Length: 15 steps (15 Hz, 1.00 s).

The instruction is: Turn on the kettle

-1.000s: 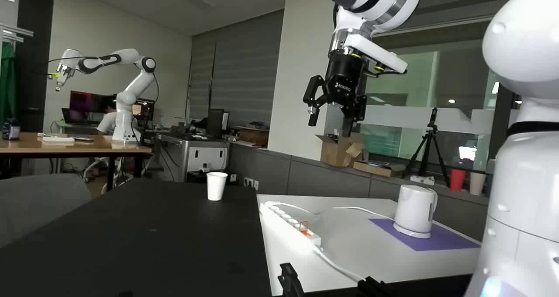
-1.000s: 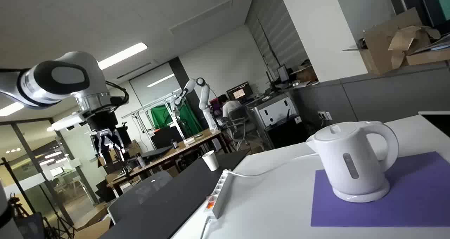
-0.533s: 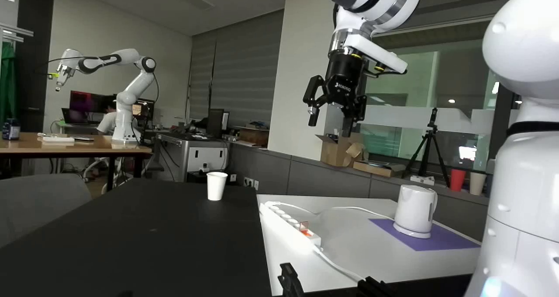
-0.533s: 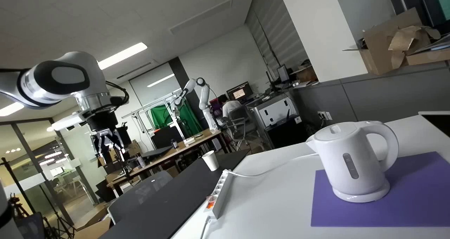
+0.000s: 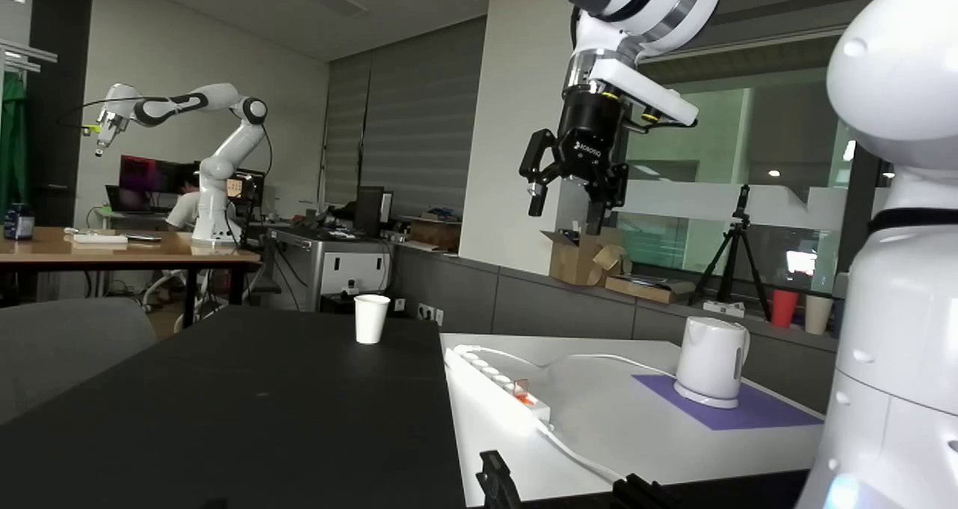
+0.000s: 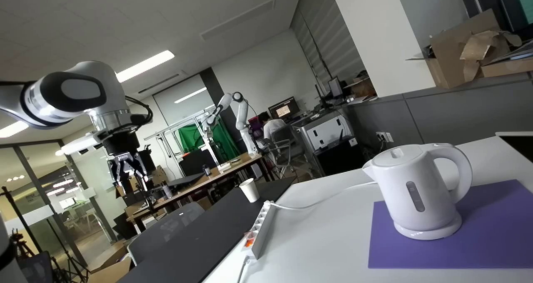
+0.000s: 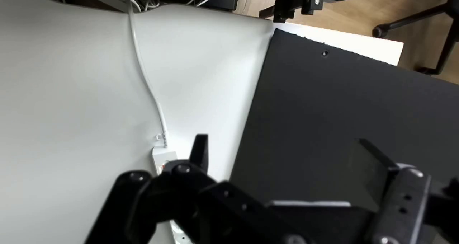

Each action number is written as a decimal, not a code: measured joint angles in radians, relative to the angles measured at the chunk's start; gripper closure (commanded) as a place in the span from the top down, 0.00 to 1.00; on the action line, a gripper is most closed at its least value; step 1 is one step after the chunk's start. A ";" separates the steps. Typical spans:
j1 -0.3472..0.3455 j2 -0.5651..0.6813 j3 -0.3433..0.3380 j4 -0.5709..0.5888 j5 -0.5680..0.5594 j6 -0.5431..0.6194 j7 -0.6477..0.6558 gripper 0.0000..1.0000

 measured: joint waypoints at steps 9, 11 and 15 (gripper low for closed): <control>-0.050 0.008 -0.010 0.006 -0.036 0.062 -0.002 1.00; -0.100 0.018 -0.029 0.014 -0.076 0.106 -0.002 1.00; -0.221 0.078 -0.095 0.045 -0.160 0.206 -0.002 1.00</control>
